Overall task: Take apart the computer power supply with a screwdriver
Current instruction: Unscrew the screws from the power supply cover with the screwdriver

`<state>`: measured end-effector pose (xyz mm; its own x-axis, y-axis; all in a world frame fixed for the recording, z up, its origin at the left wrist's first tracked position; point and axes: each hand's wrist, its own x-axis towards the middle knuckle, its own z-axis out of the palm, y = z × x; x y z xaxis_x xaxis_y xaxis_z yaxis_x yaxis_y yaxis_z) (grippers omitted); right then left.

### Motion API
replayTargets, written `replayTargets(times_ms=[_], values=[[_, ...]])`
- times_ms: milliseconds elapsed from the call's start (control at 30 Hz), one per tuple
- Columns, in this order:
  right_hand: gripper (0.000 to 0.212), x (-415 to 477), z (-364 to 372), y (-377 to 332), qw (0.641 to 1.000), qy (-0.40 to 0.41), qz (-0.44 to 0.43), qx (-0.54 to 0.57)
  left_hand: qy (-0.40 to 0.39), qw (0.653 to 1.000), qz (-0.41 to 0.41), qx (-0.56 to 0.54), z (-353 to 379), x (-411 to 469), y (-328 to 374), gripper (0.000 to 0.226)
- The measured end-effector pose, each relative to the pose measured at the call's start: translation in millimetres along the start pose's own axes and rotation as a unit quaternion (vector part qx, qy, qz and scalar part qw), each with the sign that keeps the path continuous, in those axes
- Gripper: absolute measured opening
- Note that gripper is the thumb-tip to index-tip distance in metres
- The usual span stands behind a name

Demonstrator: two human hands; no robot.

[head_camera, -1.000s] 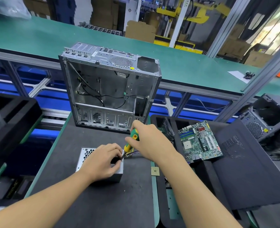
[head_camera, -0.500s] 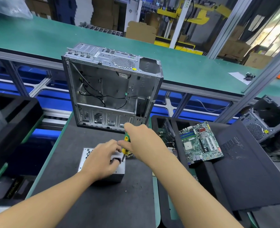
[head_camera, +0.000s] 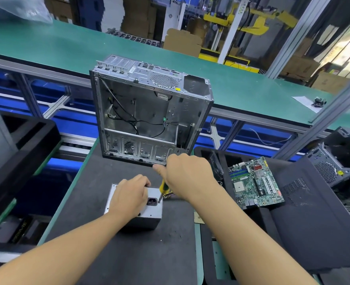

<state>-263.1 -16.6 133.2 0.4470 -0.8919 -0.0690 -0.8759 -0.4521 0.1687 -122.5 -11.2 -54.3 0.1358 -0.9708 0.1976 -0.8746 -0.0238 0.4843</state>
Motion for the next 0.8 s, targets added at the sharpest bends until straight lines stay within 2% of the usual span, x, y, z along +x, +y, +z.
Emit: replayTargets(times_ms=[133,267,300,400,500,600,667,733,800], values=[[0.038,6,-4,2,0.996,-0.059,-0.023,0.058,0.013,0.999,0.033,0.008,-2,0,-2,0.019],[0.025,1,-4,5,0.983,-0.124,-0.061,0.12,0.036,0.996,0.079,0.026,-10,-3,5,0.052],[0.021,1,-5,5,0.98,-0.138,-0.076,0.123,0.026,0.997,0.073,0.029,-10,-4,5,0.053],[0.013,0,-12,6,0.972,-0.171,-0.104,0.122,0.005,0.999,0.039,0.029,-4,0,0,0.023],[0.019,2,-17,5,0.967,-0.192,-0.111,0.125,0.008,0.999,0.041,0.033,-3,-1,0,0.019],[0.033,3,-14,3,0.977,-0.161,-0.052,0.133,0.011,0.999,0.033,0.035,-5,-2,4,0.019],[0.04,1,-11,3,0.991,-0.106,-0.011,0.082,0.005,0.999,0.021,0.028,-6,-2,5,0.015],[0.028,0,-6,4,0.998,-0.043,-0.034,0.017,-0.008,0.999,0.02,0.03,-5,-1,4,0.013],[0.018,0,-4,5,0.996,-0.043,-0.054,0.055,-0.016,0.999,0.017,0.036,-5,0,5,0.014]])
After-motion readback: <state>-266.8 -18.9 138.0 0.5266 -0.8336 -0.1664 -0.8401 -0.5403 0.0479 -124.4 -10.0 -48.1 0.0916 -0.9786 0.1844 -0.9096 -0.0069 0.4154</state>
